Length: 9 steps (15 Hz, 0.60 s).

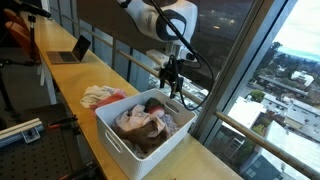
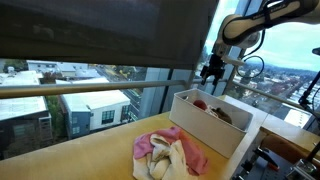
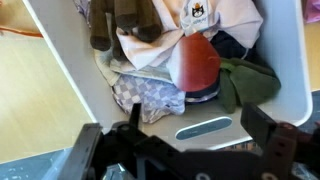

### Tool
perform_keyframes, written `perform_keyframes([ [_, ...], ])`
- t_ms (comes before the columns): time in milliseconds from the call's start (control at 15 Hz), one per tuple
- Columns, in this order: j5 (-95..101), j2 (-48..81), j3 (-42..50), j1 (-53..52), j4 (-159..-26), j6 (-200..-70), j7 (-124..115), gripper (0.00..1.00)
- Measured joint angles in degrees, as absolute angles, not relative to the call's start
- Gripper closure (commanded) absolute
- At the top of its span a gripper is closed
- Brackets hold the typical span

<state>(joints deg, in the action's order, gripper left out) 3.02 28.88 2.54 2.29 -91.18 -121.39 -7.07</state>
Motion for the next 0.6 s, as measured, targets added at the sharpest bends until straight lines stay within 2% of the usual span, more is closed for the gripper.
perform_keyframes([
  [600,2.6,38.8,2.6,2.8,-83.7,-117.9,-8.8,0.0],
])
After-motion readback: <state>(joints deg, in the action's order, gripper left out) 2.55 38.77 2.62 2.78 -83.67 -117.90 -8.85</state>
